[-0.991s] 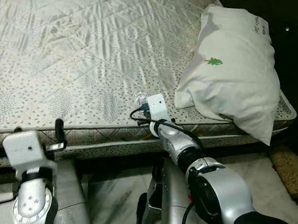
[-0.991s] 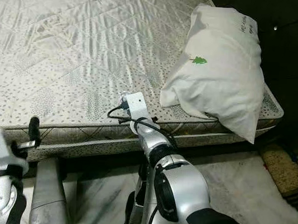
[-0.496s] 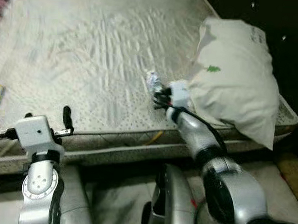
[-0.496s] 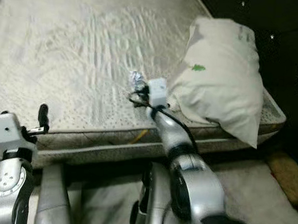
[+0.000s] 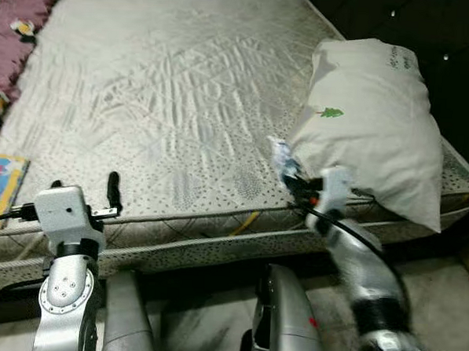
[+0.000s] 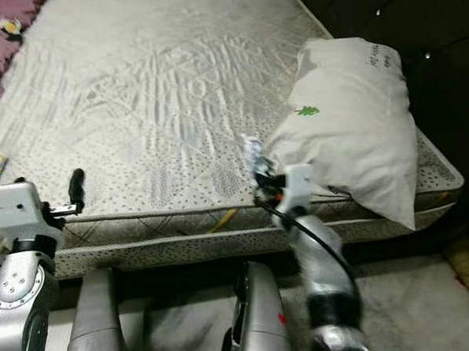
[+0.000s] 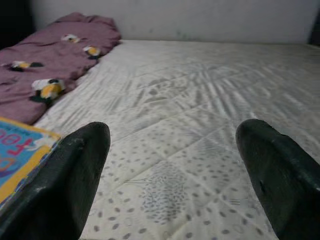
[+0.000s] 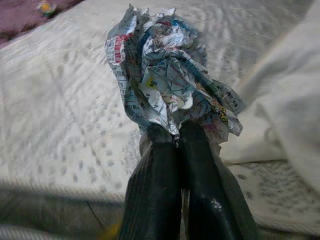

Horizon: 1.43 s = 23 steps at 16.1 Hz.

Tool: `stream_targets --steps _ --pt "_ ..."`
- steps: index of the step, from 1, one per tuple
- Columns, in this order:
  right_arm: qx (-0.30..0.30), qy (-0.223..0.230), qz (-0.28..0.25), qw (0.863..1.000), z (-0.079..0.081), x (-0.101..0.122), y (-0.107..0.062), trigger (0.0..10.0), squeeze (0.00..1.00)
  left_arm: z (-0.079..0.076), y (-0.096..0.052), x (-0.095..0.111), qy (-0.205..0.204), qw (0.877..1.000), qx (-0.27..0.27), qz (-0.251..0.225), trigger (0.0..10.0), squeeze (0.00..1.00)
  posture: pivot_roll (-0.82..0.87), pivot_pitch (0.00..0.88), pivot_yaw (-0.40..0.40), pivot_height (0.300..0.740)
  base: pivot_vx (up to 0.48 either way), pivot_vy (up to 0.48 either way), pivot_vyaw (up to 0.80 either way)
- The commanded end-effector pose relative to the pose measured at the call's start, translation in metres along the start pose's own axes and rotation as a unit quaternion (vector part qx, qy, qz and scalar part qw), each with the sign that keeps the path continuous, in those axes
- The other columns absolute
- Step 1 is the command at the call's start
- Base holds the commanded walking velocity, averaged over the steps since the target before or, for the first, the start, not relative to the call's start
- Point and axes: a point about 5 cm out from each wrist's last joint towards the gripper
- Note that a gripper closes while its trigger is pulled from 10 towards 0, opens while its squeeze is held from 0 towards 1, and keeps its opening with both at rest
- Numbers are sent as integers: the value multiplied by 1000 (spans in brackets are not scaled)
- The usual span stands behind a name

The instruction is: Clean up the room

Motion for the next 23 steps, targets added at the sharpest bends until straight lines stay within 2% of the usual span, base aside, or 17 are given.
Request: stream_targets --steps 1,2,3,4,5,6,8,9,10,11,12,14,16,18,21,23 --pt "7 -73 -1 997 3 4 -6 10000 0 1 -6 -1 4 1000 -12 3 10000 0 28 0 -15 522 0 0 0" --pt "5 -84 -3 996 4 4 -8 10000 0 1 -8 -2 3 1000 -14 6 10000 0 26 0 -10 522 0 0 0" --pt "-10 -101 -7 995 8 4 -18 10000 0 2 -14 -4 9 1000 -19 15 10000 0 23 0 5 522 0 0 0" --pt "5 -76 4 997 12 0 -23 10000 0 2 -18 -7 15 999 -22 23 10000 0 21 0 7 522 0 0 0" --pt "-7 -73 1 997 17 -6 -27 10000 0 2 -20 -10 20 999 -27 31 10000 0 20 0 3 522 0 0 0" --pt "-23 -93 -16 995 20 -8 -29 10000 0 2 -22 -13 21 999 -28 35 10000 0 22 0 -4 522 0 0 0" --pt "22 -81 -24 996 29 -5 -30 10000 0 3 -25 -12 12 999 -20 37 10000 0 32 0 -24 522 0 0 0" --pt "18 -79 -59 995 32 2 -32 10000 0 4 -26 -7 10 999 -14 38 10000 0 42 0 -41 522 0 0 0" --pt "-18 -90 -76 993 26 -2 -34 10000 0 10 -26 -9 2 998 17 56 10000 0 38 0 -38 522 0 0 0" --pt "-54 -89 -76 992 21 -4 -36 10000 0 13 -27 -9 -11 998 27 53 10000 0 34 0 -32 522 0 0 0" --pt "-60 -88 -71 992 20 -6 -39 10000 0 12 -27 -8 -12 999 11 37 10000 0 27 0 -30 522 0 0 0" --pt "-49 -80 -57 994 22 -7 -44 10000 0 8 -28 -9 -6 999 -2 36 10000 0 11 0 -27 522 0 0 0" --pt "-62 -39 -76 994 17 5 -42 10000 0 5 -26 -10 -3 999 -10 37 10000 0 2 0 -28 522 0 0 0" --pt "-57 -8 -72 996 23 5 -39 10000 0 4 -28 -13 -12 999 -1 50 10000 0 -2 0 -28 522 0 0 0" --pt "-38 -6 -72 997 31 2 -40 10000 0 1 -28 -14 -18 998 -6 54 10000 0 -10 0 -27 522 0 0 0" --pt "-34 -3 -71 997 31 6 -34 10000 0 0 -22 -12 -14 999 -9 46 10000 0 -16 0 -39 546 0 0 0"
Point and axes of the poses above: a point about 5 cm out from each wrist's last joint towards the gripper, its own y axis pointing out of the wrist towards the gripper, its own x axis along the axis of the wrist's last joint, z = x × y, and after that the axes turned 12 degrees about y, right-handed
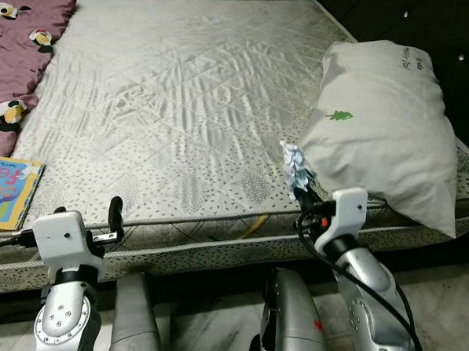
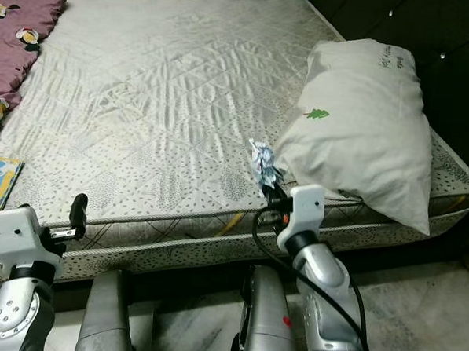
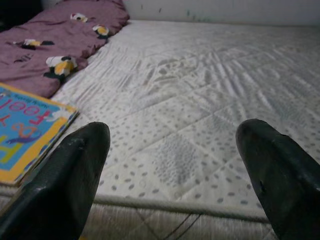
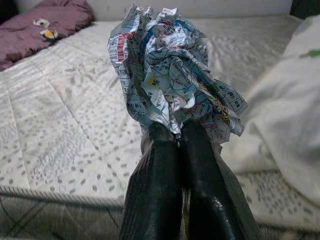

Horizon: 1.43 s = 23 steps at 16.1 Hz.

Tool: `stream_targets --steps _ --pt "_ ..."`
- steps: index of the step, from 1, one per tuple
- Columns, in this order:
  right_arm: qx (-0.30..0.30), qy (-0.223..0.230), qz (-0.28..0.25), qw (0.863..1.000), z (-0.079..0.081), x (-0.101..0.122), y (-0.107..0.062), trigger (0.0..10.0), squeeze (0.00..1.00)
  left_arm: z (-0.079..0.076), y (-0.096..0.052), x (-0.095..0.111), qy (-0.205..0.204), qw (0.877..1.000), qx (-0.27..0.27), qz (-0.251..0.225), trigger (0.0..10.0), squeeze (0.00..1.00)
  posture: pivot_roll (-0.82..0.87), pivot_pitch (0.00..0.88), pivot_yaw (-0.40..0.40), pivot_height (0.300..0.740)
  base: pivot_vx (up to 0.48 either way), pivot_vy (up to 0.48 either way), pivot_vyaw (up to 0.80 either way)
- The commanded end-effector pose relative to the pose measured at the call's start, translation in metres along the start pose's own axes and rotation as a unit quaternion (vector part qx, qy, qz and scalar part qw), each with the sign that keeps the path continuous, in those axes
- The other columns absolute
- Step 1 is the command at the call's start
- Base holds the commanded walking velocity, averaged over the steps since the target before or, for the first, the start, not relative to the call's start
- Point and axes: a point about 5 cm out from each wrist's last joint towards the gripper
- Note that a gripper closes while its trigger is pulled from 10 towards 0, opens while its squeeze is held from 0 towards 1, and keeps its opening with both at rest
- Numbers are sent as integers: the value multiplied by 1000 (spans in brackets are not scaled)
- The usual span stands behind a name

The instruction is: Clean up the room

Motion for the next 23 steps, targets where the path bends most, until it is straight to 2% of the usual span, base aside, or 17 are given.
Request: stream_targets --steps 1,4,6,9,13,15,17,20,23 --pt "0 3 -5 1000 -1 7 4 10000 0 0 5 0 3 1000 0 0 10000 0 -15 0 -43 566 0 0 0" --pt "-2 15 -10 1000 -1 14 12 10000 0 -1 7 1 -1 1000 5 -3 10000 0 -16 0 -56 595 0 0 0" --pt "1 18 -11 1000 1 15 15 10000 0 -5 2 -10 -21 999 12 23 10000 0 -16 0 -52 629 0 0 0" --pt "-2 21 -11 1000 1 15 17 10000 0 -12 -1 -12 -15 1000 5 26 10000 0 -8 0 -59 658 0 0 0" --pt "-9 26 -12 1000 -3 16 25 10000 0 -10 6 -19 -15 998 26 52 10000 0 -7 0 -60 697 0 0 0" --pt "-18 27 -9 999 -7 15 26 10000 0 -14 5 -21 -13 998 15 53 10000 0 -2 0 -60 717 0 0 0" --pt "-14 32 -17 999 -3 18 31 10000 0 -16 6 -17 -19 999 5 45 10000 0 0 0 -50 740 0 0 0" --pt "2 29 -30 999 7 23 39 10000 0 -16 15 -9 -16 999 7 27 10000 0 -7 0 -53 740 0 0 0" --pt "4 26 -31 999 9 23 40 10000 0 -16 22 -3 -2 1000 8 14 10000 0 -5 0 -58 740 0 0 0"
Point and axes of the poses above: a point about 5 cm out from each wrist's last joint towards the gripper, its own y axis pointing out of the wrist towards the gripper, its own x axis along the axis of the wrist's last joint, z = x × y, and after that the axes turned 12 degrees about y, right-handed
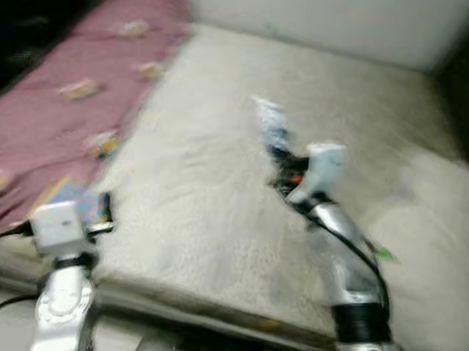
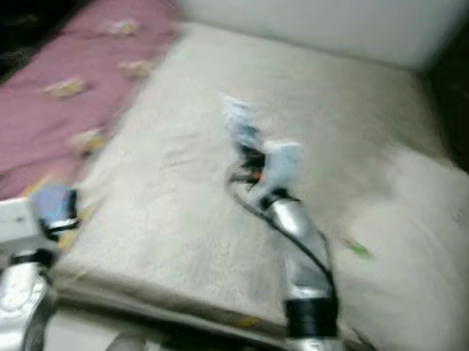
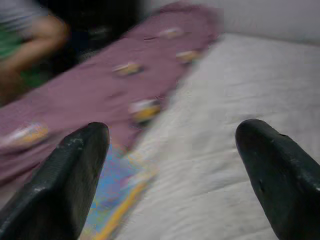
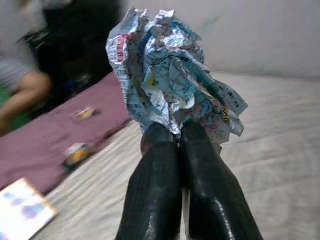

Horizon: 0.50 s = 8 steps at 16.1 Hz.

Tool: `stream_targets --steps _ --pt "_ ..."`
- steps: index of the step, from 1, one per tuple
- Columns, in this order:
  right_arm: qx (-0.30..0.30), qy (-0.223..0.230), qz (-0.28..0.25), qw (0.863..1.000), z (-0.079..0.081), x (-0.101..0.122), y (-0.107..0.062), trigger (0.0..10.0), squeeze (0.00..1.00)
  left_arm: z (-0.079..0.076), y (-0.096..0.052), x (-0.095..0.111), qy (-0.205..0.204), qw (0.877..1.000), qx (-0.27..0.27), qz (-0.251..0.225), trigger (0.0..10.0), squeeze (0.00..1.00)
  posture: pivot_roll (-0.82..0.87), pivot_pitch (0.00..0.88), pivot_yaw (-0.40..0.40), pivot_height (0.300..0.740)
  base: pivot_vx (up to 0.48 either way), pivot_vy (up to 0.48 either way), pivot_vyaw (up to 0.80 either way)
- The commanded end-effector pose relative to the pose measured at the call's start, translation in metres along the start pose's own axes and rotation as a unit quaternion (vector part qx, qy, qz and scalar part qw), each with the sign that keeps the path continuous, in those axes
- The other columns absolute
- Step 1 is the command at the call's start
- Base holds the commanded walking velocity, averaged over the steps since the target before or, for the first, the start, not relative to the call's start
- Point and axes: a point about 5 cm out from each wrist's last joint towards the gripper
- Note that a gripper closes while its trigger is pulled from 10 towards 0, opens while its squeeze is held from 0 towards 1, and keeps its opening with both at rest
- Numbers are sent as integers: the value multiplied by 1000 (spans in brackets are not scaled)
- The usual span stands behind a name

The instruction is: Clean up the room

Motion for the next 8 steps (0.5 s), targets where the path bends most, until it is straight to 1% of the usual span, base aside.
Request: stream_targets --steps 1,2,3,4,8 --pt "-55 -4 22 998 -26 -9 -15 10000 0 -14 1 4 0 1000 -22 -3 10000 0 -6 0 -56 740 0 0 0" --pt "-56 -6 26 998 -27 -11 -16 10000 0 -14 1 3 -1 1000 -21 -1 10000 0 -6 0 -56 740 0 0 0" --pt "-58 -28 31 997 -28 -13 -18 10000 0 -15 0 3 -8 1000 -25 -2 10000 0 -6 0 -56 740 0 0 0" --pt "-66 -33 35 997 -31 -15 -19 10000 0 -17 -1 3 -10 1000 -28 -2 10000 0 -3 0 -58 740 0 0 0" --pt "-66 -32 37 997 -32 -16 -17 10000 0 -19 -1 3 -23 999 -30 0 10000 0 -2 0 -66 740 0 0 0"
Point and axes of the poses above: a point about 5 cm out from each wrist's last joint towards the gripper, its own y axis pointing out of the wrist towards the gripper, its own x axis along the axis of the wrist's last joint, z = x × y, and after that the axes turned 12 degrees about y, right-handed
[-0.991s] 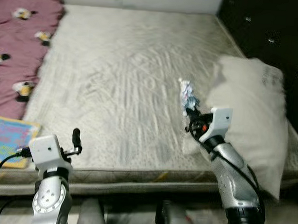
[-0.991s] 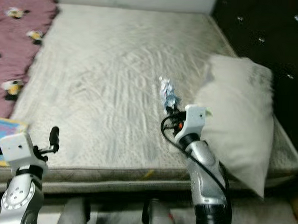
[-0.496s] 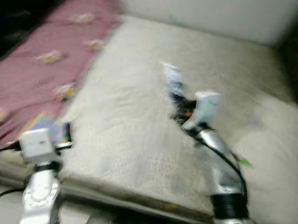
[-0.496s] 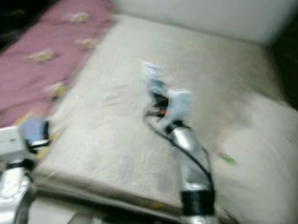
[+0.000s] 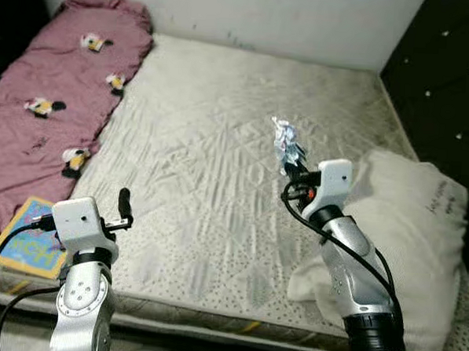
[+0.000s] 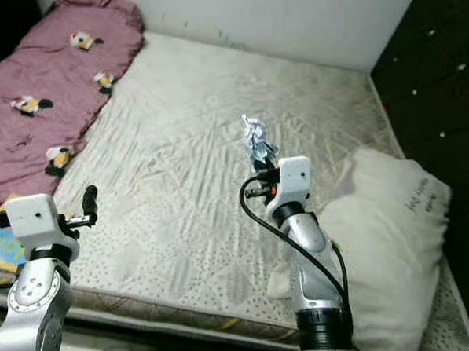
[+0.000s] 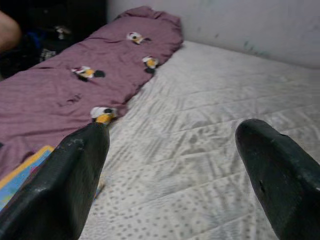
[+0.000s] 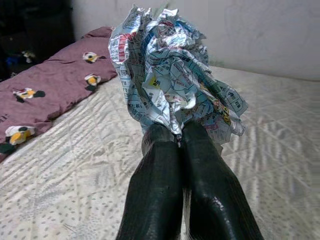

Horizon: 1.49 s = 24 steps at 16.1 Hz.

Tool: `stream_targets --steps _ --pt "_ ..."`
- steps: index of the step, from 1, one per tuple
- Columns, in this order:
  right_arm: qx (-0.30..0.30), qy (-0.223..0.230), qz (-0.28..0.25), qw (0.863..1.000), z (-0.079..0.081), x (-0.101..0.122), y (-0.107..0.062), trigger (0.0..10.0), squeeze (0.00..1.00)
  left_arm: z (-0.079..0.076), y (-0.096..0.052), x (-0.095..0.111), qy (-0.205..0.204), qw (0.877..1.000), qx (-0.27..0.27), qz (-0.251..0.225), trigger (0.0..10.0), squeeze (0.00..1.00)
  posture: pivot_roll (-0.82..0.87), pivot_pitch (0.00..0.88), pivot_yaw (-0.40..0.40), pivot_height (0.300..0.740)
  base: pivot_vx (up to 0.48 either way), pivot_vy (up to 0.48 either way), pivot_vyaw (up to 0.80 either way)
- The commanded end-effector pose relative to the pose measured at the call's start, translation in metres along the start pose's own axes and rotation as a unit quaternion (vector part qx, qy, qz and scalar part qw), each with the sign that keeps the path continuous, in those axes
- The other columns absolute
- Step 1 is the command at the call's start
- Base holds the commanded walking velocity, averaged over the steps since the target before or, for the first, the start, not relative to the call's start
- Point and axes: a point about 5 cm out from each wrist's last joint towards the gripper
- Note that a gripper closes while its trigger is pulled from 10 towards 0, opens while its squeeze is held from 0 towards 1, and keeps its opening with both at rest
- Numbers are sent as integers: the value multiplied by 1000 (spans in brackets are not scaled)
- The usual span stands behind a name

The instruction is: Clean up the room

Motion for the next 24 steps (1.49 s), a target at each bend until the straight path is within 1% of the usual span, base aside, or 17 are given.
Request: stream_targets --steps 1,5,9,16,22,24 --pt "-2 6 -1 1000 -2 1 1 10000 0 -2 1 1 -3 1000 -5 -1 10000 0 -3 0 -65 740 0 341 0" --pt "2 15 -5 1000 -1 2 1 10000 0 -4 0 0 -6 1000 -10 0 10000 0 -7 0 -71 740 0 439 0" --pt "8 19 0 1000 1 -1 1 10000 0 -2 0 1 -2 1000 -9 -2 10000 0 -3 0 -71 740 0 480 0" --pt "1 2 15 1000 -3 -3 2 10000 0 -3 2 2 -3 1000 -12 -3 10000 0 -8 0 -79 740 0 480 0" --pt "3 -4 27 1000 -4 -7 2 10000 0 -5 1 1 -6 1000 -13 -2 10000 0 -4 0 -84 740 0 480 -736" --pt "1 -5 26 1000 -5 -7 2 10000 0 -5 1 3 -3 1000 -15 -8 10000 0 -5 0 -83 740 0 480 -800"
Point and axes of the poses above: a point about 5 cm out from each wrist's last joint towards the gripper, its own y axis pointing out of the wrist towards the gripper, its own x axis along the axis of the wrist's last joint, z = x × y, and after that the axes turned 12 degrees about y, right-handed
